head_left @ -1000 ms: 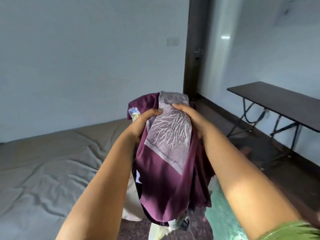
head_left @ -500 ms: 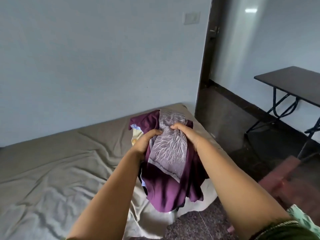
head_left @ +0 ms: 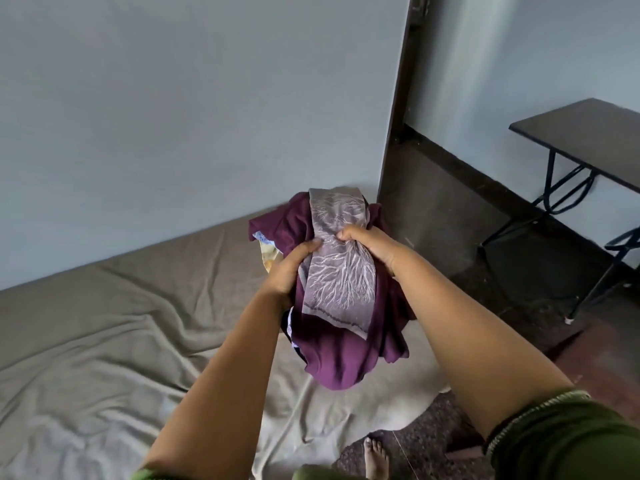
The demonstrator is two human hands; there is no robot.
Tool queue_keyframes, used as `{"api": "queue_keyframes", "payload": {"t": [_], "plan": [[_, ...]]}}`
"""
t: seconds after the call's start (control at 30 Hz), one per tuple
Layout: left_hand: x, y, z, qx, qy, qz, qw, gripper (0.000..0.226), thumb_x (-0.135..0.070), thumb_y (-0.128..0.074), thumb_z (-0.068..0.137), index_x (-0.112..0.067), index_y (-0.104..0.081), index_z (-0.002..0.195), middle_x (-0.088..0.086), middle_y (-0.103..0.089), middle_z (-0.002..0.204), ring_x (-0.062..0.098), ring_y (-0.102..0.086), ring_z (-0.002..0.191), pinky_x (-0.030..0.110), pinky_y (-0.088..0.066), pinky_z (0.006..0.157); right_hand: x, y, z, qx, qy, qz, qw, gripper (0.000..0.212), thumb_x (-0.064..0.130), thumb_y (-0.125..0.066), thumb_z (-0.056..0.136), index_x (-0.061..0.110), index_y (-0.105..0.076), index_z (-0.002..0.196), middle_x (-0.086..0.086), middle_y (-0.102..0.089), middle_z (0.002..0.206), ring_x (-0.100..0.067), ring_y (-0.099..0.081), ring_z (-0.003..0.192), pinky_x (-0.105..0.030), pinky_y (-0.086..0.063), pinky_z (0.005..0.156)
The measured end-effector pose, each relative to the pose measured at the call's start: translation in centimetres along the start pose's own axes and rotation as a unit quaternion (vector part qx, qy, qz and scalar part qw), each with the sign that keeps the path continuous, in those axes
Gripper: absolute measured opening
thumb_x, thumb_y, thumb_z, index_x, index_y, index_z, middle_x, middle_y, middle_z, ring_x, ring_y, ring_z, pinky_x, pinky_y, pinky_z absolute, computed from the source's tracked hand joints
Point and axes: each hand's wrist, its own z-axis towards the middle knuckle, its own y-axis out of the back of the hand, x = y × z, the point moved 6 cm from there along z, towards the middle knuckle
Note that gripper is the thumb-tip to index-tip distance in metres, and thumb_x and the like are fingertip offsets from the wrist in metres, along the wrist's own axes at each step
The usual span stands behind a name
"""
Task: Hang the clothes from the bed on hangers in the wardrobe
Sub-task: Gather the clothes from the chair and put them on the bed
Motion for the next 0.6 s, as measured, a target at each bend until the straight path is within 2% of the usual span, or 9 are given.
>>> {"api": "queue_keyframes", "payload": {"t": [0.07, 0.1, 0.13, 0.2, 0.23, 0.3, 0.37, 0.47, 0.6], "plan": [[2.3, 1.1, 2.8, -0.040, 0.030, 0.008, 0.999, 0.074, -0.048, -0.084, 0.067, -0.009, -0.062, 0.126, 0.011, -0.067, 0.121, 0.029, -0.064, 0.112, 0.043, -0.048, 0.100, -2.1, 0.7, 3.2, -0.017, -0.009, -0.014, 1.000, 0.055, 0.048, -0.075, 0.065, 0.022, -0.064, 0.113, 0.002, -0.066, 0.113, -0.022, -0.059, 0.116, -0.029, -0.044, 0.091], [4.2, 2.5, 4.0, -0.095, 0.057, 0.054, 0.992, 0.083, -0.053, -0.086, 0.063, -0.011, -0.059, 0.130, 0.006, -0.067, 0.122, 0.026, -0.064, 0.112, 0.041, -0.047, 0.101, -4.0, 1.1, 4.7, -0.036, -0.028, -0.057, 0.997, 0.062, 0.048, -0.077, 0.070, 0.020, -0.058, 0.122, 0.000, -0.061, 0.123, -0.023, -0.053, 0.123, -0.030, -0.042, 0.096], [6.3, 4.2, 4.6, -0.156, 0.089, 0.139, 0.974, 0.093, -0.056, -0.085, 0.062, -0.013, -0.050, 0.137, 0.004, -0.062, 0.127, 0.023, -0.061, 0.115, 0.039, -0.046, 0.102, -6.7, 1.6, 6.2, -0.058, -0.059, -0.126, 0.989, 0.081, 0.052, -0.077, 0.071, 0.015, -0.046, 0.135, -0.003, -0.052, 0.136, -0.024, -0.047, 0.129, -0.033, -0.039, 0.102], [10.8, 6.6, 4.4, -0.194, 0.180, 0.333, 0.905, 0.107, -0.053, -0.077, 0.072, -0.016, -0.018, 0.153, 0.012, -0.045, 0.142, 0.029, -0.050, 0.125, 0.039, -0.043, 0.103, -13.2, 2.5, 8.8, -0.088, -0.139, -0.295, 0.941, 0.105, 0.060, -0.075, 0.065, 0.014, -0.026, 0.145, -0.011, -0.039, 0.145, -0.032, -0.041, 0.131, -0.043, -0.037, 0.106], [12.6, 7.4, 4.1, -0.188, 0.216, 0.415, 0.864, 0.106, -0.052, -0.071, 0.078, -0.021, -0.005, 0.155, 0.018, -0.036, 0.146, 0.035, -0.043, 0.131, 0.041, -0.041, 0.105, -16.0, 2.6, 9.3, -0.089, -0.165, -0.350, 0.918, 0.102, 0.056, -0.074, 0.066, 0.017, -0.024, 0.145, -0.013, -0.036, 0.144, -0.034, -0.040, 0.130, -0.047, -0.038, 0.105], [14.8, 7.9, 3.7, -0.160, 0.235, 0.481, 0.829, 0.098, -0.049, -0.062, 0.087, -0.027, 0.006, 0.154, 0.022, -0.027, 0.151, 0.039, -0.034, 0.137, 0.044, -0.036, 0.109, -19.4, 2.1, 9.4, -0.078, -0.174, -0.410, 0.892, 0.085, 0.045, -0.072, 0.073, 0.020, -0.026, 0.140, -0.012, -0.033, 0.141, -0.036, -0.037, 0.130, -0.048, -0.038, 0.103], [15.7, 8.0, 4.1, -0.140, 0.227, 0.491, 0.829, 0.094, -0.049, -0.060, 0.089, -0.027, 0.005, 0.155, 0.023, -0.028, 0.151, 0.039, -0.032, 0.138, 0.046, -0.033, 0.111, -20.1, 1.0, 8.7, -0.057, -0.167, -0.442, 0.880, 0.075, 0.040, -0.069, 0.079, 0.021, -0.027, 0.137, -0.011, -0.032, 0.139, -0.035, -0.035, 0.130, -0.046, -0.038, 0.102], [15.5, 7.4, 4.5, -0.144, 0.185, 0.502, 0.832, 0.092, -0.047, -0.059, 0.090, -0.028, 0.003, 0.155, 0.023, -0.033, 0.149, 0.039, -0.036, 0.136, 0.045, -0.032, 0.111, -20.6, 0.3, 8.4, -0.056, -0.180, -0.423, 0.886, 0.073, 0.038, -0.067, 0.082, 0.024, -0.024, 0.139, -0.009, -0.030, 0.138, -0.033, -0.033, 0.131, -0.048, -0.038, 0.103], [13.8, 4.8, 3.5, -0.136, 0.115, 0.524, 0.833, 0.088, -0.042, -0.056, 0.094, -0.018, 0.002, 0.155, 0.017, -0.016, 0.159, 0.032, -0.018, 0.146, 0.040, -0.019, 0.115, -19.6, -0.3, 7.1, -0.085, -0.149, -0.397, 0.902, 0.077, 0.040, -0.066, 0.082, 0.025, -0.021, 0.144, -0.010, -0.032, 0.138, -0.033, -0.034, 0.130, -0.049, -0.037, 0.104]]}}
